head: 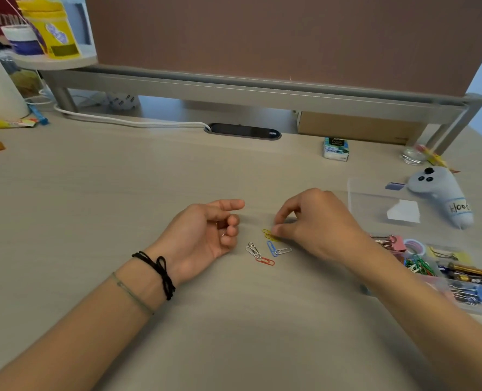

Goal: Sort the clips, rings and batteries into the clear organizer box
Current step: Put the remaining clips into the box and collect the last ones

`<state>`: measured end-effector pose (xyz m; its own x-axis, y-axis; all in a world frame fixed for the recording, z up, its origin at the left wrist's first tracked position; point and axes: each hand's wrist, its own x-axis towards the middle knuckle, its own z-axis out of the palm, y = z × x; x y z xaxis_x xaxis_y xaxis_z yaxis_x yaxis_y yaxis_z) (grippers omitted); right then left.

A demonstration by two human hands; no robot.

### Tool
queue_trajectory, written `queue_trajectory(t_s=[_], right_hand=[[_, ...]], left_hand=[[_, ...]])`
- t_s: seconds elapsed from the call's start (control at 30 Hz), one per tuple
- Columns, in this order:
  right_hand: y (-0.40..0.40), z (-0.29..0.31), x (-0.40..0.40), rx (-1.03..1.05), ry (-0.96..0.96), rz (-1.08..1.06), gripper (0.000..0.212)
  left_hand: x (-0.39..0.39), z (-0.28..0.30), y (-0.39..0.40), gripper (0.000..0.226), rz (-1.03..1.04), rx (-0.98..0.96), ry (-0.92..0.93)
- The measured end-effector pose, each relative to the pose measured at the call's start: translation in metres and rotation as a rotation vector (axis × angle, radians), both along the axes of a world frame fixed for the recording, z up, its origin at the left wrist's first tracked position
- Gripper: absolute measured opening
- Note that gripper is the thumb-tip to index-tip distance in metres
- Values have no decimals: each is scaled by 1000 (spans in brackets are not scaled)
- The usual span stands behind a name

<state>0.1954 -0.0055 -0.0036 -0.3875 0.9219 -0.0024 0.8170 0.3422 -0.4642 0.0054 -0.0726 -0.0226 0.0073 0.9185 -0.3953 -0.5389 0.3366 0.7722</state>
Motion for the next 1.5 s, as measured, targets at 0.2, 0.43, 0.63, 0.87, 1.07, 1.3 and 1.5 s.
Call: queue_trajectory(t_s=[0.2,0.43,0.63,0.87,1.07,1.3,1.5], right_hand=[[0,-3,-18,219,-264,109,18],[-10,-5,-20,393,-452,200,17],[-5,0,-17,253,-418,195,10],[6,7,-15,92,-415,221,4],[13,11,-16,-106,-381,206,9],[10,5,-14,-88,-337,232,12],[8,6,6,-603,633,43,15]], left_hand=[[-7,-5,-1,17,-109,325,950],[-2,-12,-7,15,-246,513,1355],[2,-12,-8,16,-365,620,1578],[7,-9,-4,4,-460,578,1733],[10,-9,-7,8,-527,572,1828],[13,-18,-6,3,-398,596,1868],[5,-10,-4,20,-53,489,1061]])
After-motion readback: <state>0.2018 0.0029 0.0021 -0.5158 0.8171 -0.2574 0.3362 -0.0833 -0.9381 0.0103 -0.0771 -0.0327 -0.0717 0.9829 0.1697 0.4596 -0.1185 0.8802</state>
